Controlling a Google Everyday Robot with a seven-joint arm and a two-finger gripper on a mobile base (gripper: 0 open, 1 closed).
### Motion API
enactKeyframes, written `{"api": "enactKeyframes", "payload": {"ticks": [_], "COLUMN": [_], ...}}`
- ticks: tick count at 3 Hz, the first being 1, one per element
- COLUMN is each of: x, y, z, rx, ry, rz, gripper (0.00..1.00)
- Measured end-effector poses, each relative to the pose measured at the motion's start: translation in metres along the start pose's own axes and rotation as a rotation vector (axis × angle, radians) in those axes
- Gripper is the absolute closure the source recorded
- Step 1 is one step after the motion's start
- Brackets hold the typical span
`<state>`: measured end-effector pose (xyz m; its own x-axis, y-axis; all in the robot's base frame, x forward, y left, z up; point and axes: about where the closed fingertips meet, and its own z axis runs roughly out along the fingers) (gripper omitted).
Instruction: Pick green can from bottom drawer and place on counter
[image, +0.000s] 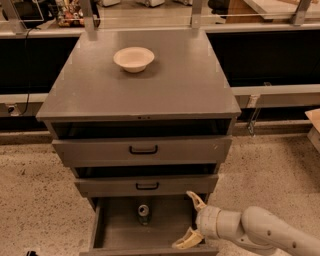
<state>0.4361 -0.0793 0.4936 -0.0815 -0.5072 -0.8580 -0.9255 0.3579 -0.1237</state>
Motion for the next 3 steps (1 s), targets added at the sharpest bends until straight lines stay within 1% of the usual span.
{"api": "enactKeyframes", "payload": {"ticks": [1,2,3], "x": [0.052,0.061,0.061], "y": [0.007,0.02,0.02], "z": [0.055,0.068,0.068], "rx": [0.003,-0.015,-0.015], "ry": [-0.01,-0.028,-0.028], "rz": [0.012,0.048,0.048], "gripper": [0.0,0.0,0.0]}}
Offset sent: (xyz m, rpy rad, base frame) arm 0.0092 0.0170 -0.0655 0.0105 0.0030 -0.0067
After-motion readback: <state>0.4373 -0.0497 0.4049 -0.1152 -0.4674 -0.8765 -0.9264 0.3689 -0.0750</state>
